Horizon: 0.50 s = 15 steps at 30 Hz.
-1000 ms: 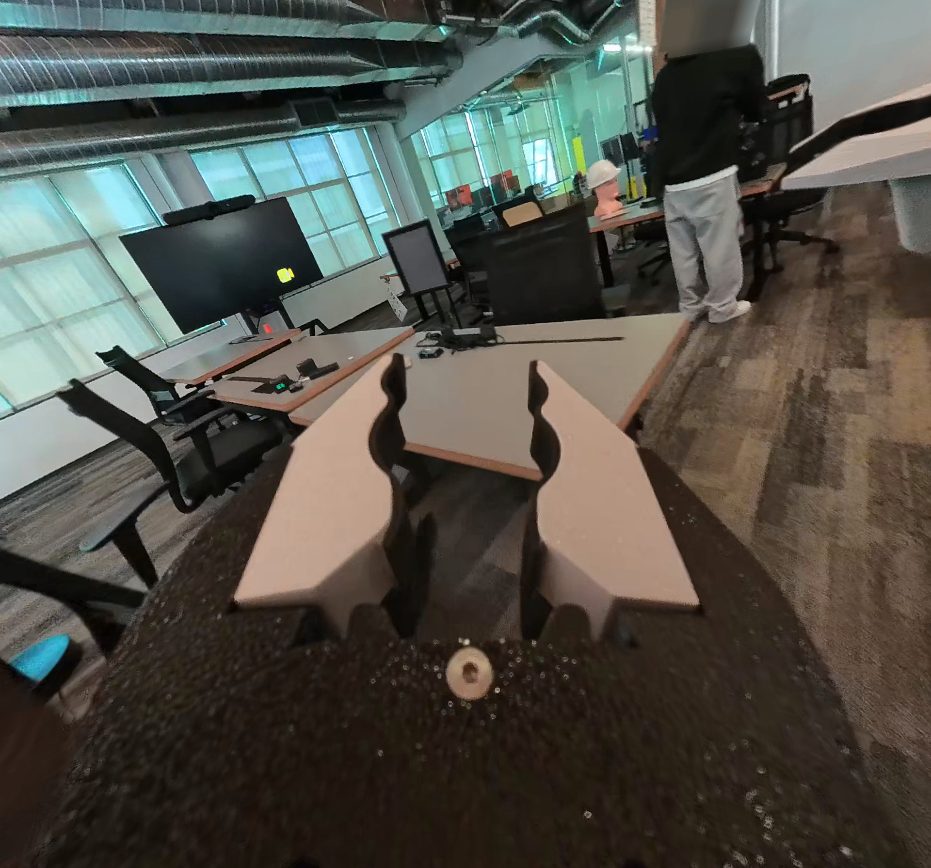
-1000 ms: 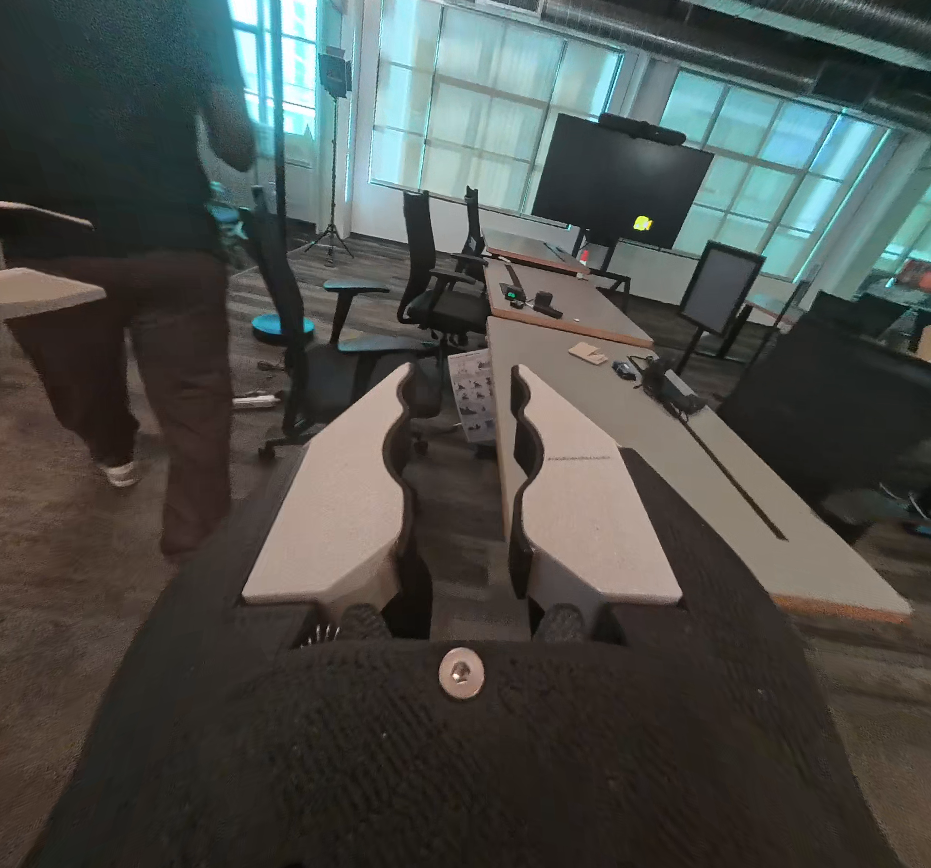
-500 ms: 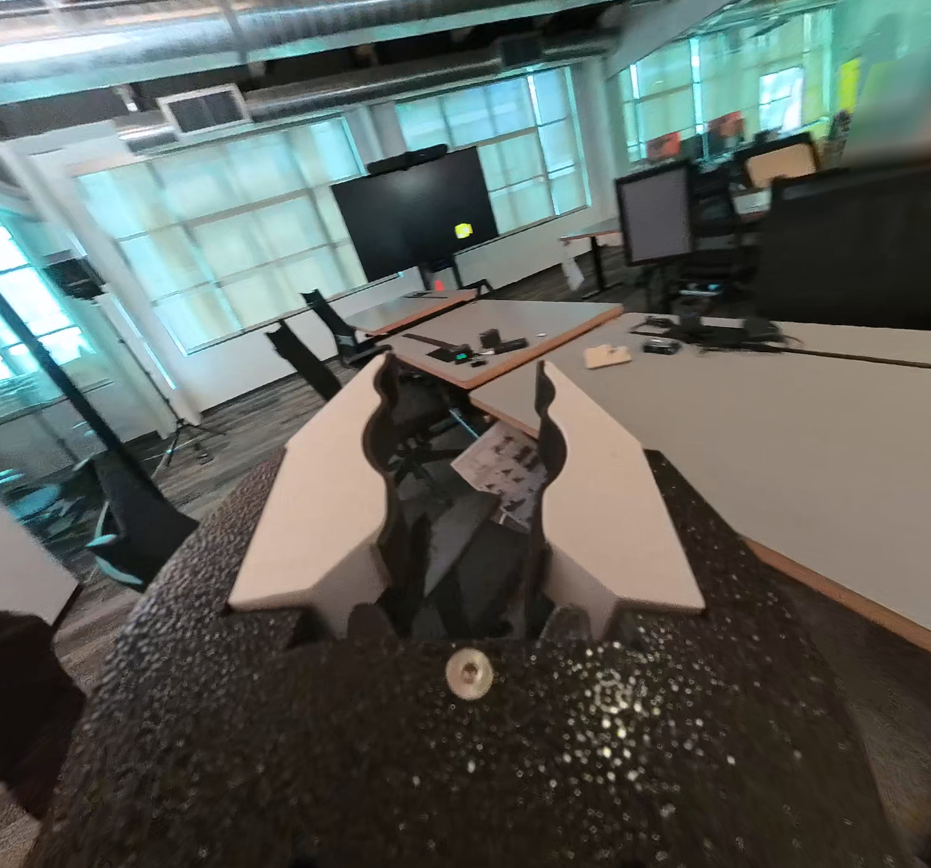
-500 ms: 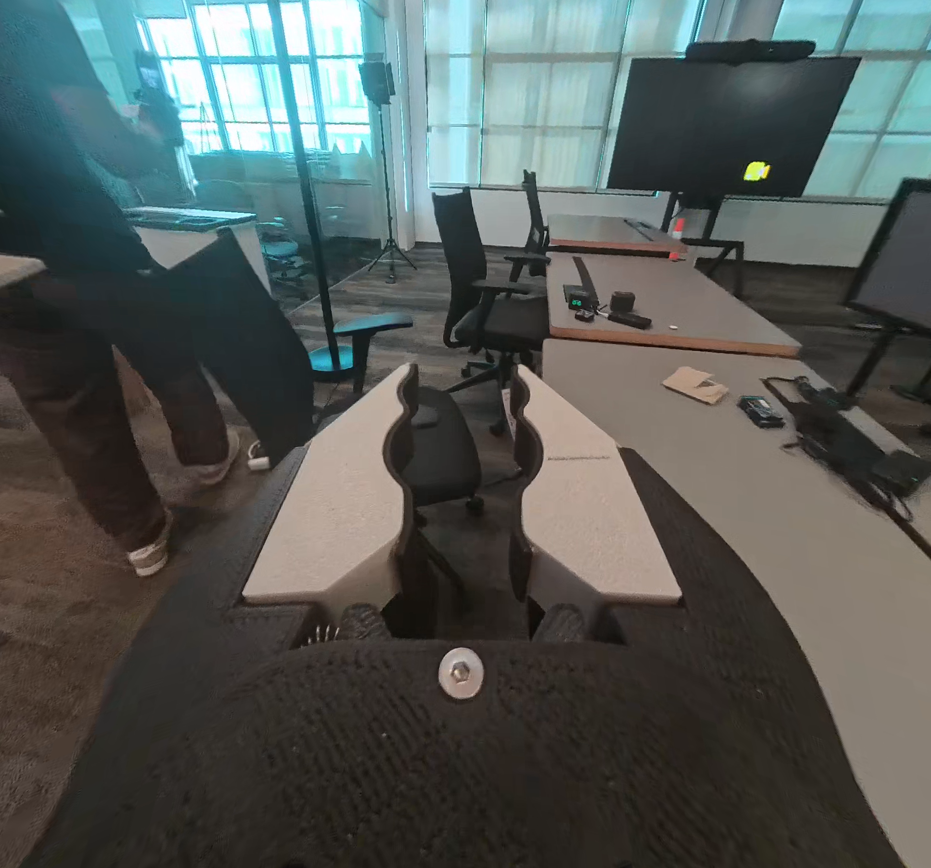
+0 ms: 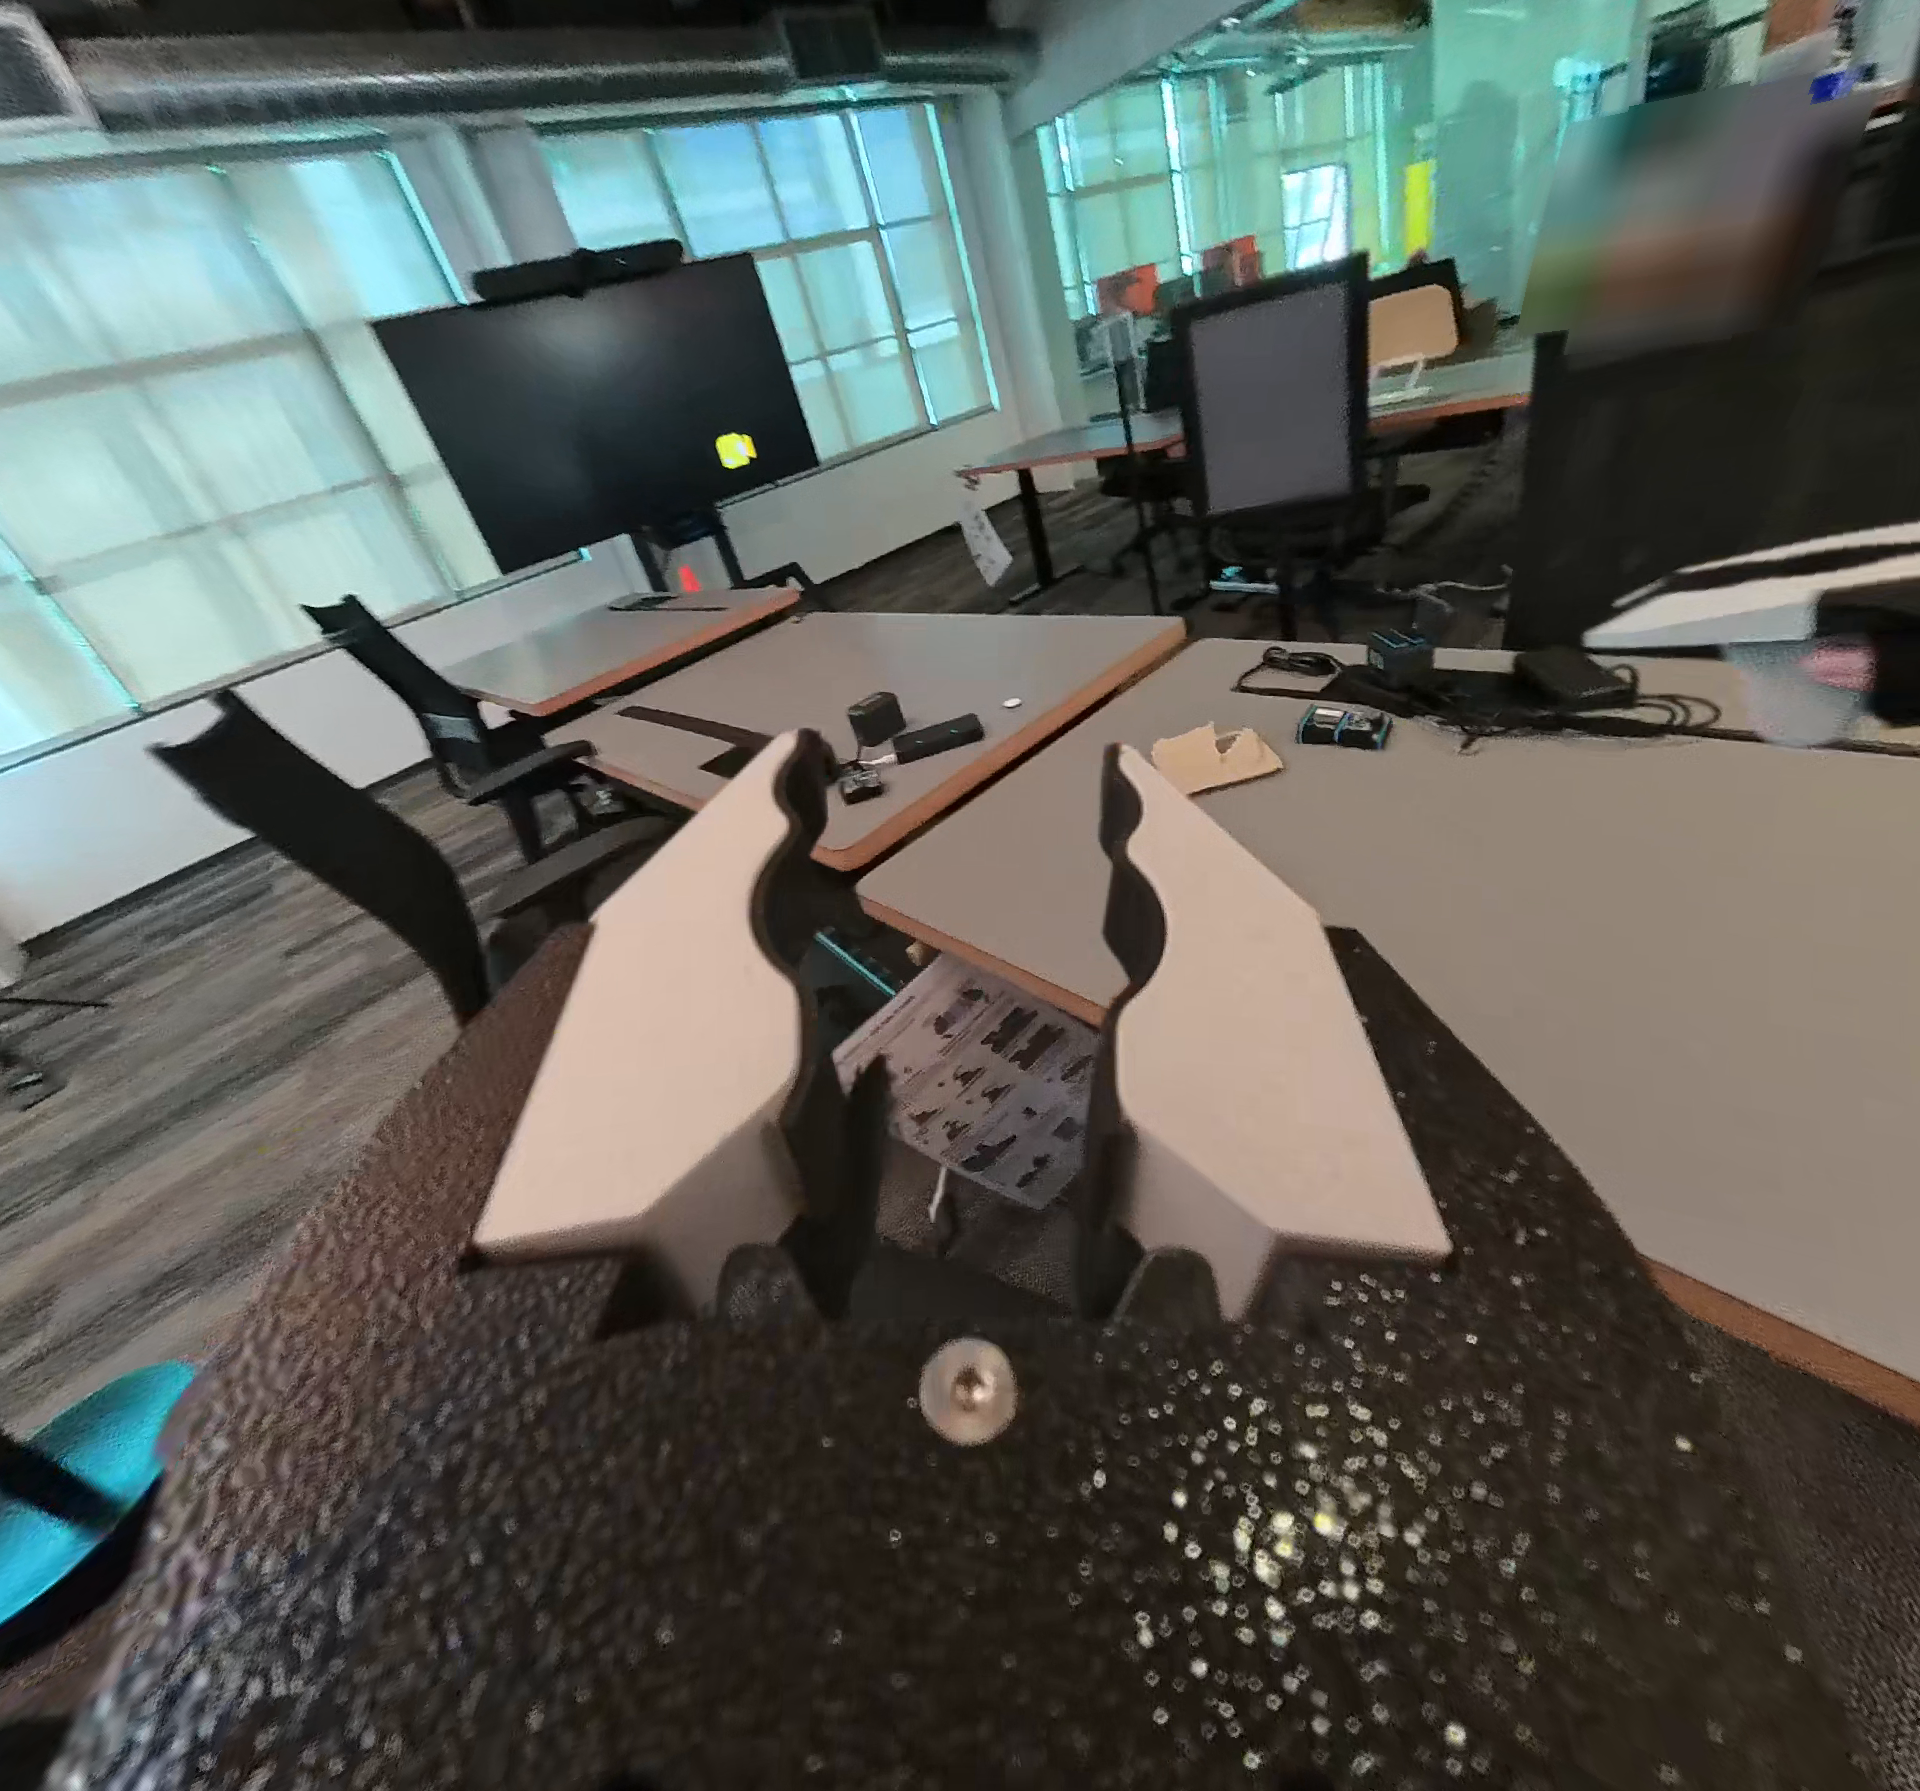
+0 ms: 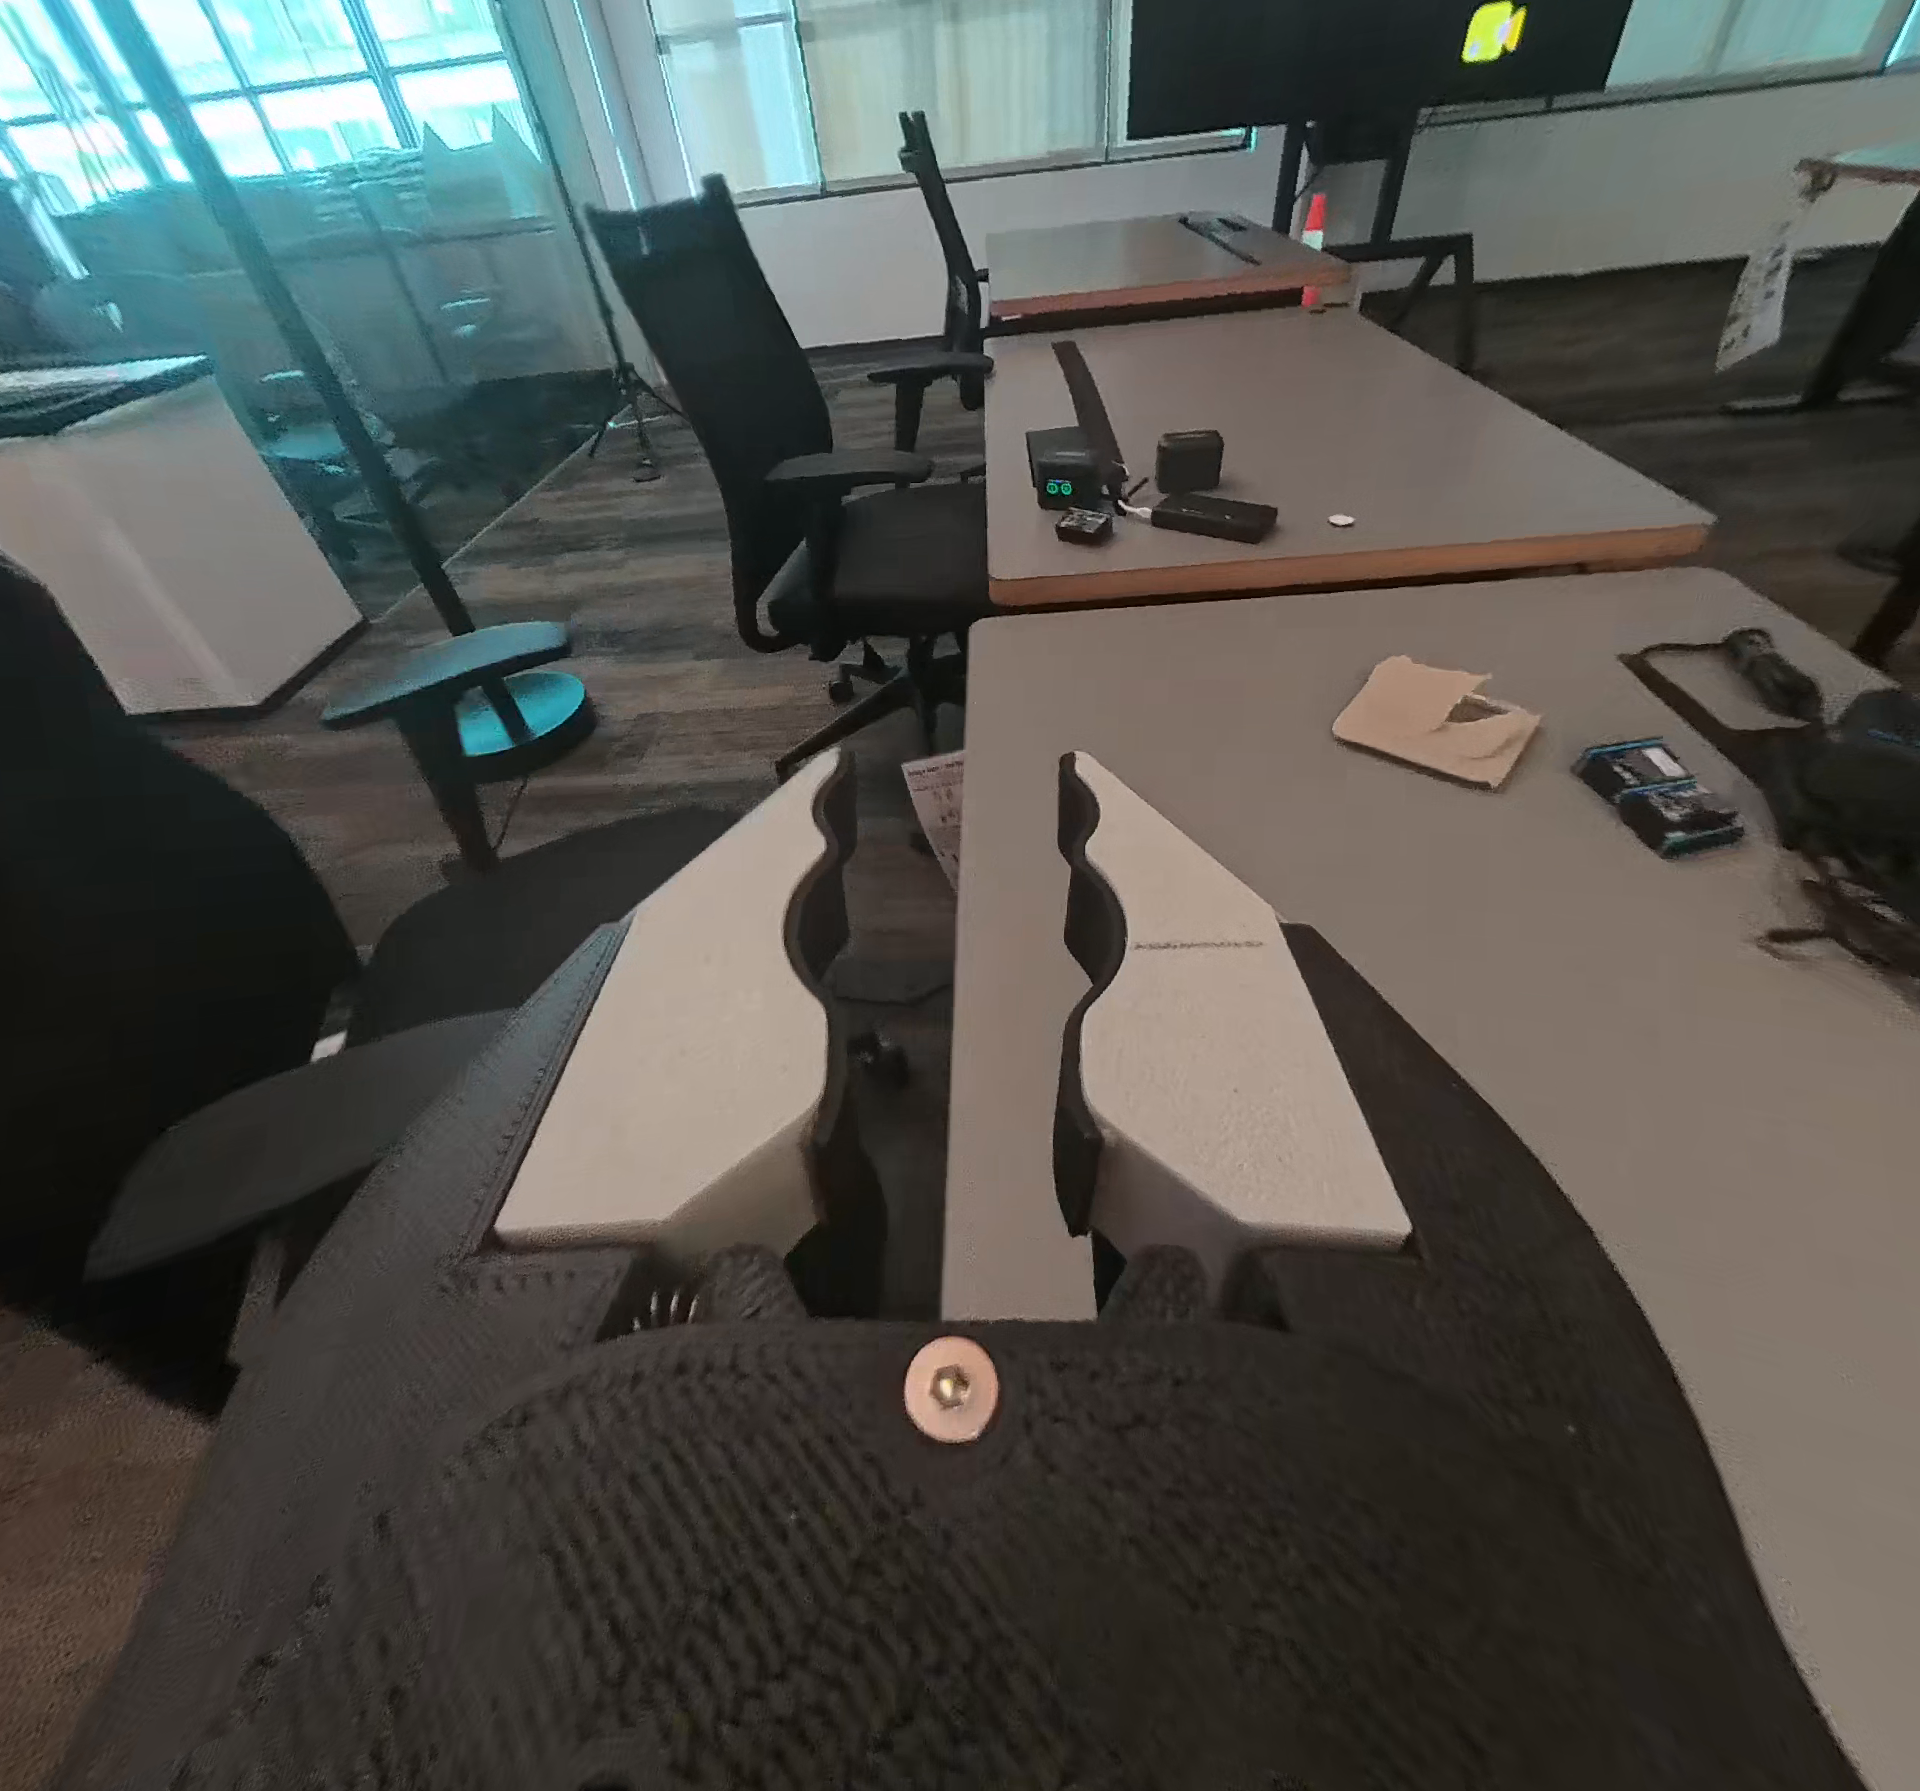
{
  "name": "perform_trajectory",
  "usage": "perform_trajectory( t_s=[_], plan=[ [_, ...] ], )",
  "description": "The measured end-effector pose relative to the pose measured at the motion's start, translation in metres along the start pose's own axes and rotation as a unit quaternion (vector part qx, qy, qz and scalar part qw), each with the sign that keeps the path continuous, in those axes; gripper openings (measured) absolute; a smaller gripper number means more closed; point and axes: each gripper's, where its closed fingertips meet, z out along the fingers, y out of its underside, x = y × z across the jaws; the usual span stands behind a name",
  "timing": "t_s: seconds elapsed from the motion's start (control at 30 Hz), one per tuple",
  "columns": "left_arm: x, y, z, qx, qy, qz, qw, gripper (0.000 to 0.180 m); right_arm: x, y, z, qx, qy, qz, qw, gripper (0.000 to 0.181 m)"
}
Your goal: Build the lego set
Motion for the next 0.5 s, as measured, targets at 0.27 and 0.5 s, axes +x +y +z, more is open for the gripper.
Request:
perform_trajectory(
  t_s=[0.27,0.5],
  plan=[
    [-0.021,0.074,0.161,-0.042,0.042,-0.026,0.998,0.05,0.171,0.057,0.213,-0.074,0.001,0.109,0.991,0.049],
    [-0.054,0.128,0.295,-0.116,0.051,-0.036,0.991,0.051,0.309,0.116,0.385,-0.17,0.005,0.182,0.968,0.051]
  ],
)
